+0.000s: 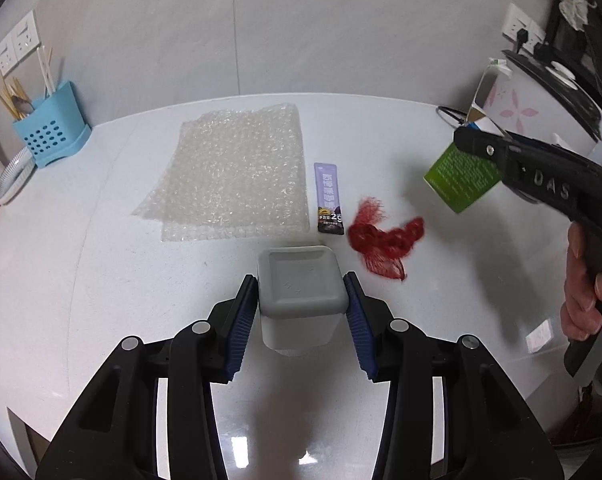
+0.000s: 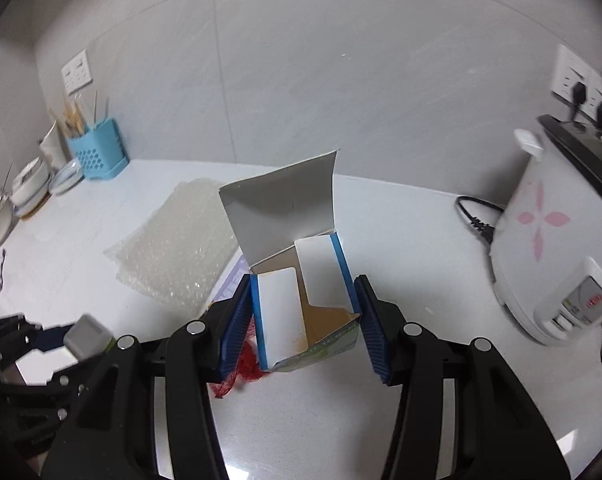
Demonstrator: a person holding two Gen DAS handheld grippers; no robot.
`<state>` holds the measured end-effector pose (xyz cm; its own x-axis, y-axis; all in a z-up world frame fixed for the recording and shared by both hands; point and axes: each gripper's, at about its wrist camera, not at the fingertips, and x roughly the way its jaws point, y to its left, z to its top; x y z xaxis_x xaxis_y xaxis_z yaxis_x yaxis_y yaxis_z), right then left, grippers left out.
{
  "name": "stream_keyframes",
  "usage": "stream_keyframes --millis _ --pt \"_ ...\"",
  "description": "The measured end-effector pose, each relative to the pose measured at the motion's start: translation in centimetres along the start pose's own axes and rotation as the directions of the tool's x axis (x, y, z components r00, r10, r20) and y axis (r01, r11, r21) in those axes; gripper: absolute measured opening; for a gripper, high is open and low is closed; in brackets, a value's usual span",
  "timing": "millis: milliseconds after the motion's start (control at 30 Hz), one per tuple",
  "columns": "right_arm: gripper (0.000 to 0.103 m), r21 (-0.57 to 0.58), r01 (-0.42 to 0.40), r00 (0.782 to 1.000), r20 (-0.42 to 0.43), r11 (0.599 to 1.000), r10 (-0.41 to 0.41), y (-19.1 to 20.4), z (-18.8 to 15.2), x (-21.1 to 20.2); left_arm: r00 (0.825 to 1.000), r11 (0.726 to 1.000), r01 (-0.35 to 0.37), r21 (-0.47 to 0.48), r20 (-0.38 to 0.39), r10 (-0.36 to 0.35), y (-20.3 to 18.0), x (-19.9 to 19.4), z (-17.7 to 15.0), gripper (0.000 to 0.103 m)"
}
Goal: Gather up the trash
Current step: 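Carry the box and white bottle down toward the mesh bin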
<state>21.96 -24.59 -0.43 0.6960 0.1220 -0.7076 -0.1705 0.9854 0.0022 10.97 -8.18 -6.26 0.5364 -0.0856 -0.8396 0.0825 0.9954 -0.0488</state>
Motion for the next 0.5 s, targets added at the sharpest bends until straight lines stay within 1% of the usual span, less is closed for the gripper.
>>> stream_keyframes --millis 100,267,433,500 --pt "0.048 0.009 0.031 0.999 0.027 0.999 -0.031 0.4 0.1 -1.3 1.0 1.0 0.01 0.013 0.016 -0.01 0.3 -1.3 -0.4 0.043" --pt "0.048 -0.003 0.05 0.997 0.052 0.999 -0.05 1.8 -0.8 -4.6 0.998 0.999 0.035 0.02 0.043 -0.036 0.6 -3.5 -1.5 0.043" --pt "0.048 -0.007 0.054 0.998 0.041 0.999 -0.053 3.9 -3.3 -7.5 0.997 0.999 0.05 0.016 0.059 -0.051 1.0 -5.5 -3.3 0.043" --pt "0.048 -0.002 0.047 0.998 0.037 0.999 -0.047 4.8 -4.8 -8.9 0.997 0.998 0.054 0.011 0.063 -0.055 1.1 -6.4 -4.2 0.043"
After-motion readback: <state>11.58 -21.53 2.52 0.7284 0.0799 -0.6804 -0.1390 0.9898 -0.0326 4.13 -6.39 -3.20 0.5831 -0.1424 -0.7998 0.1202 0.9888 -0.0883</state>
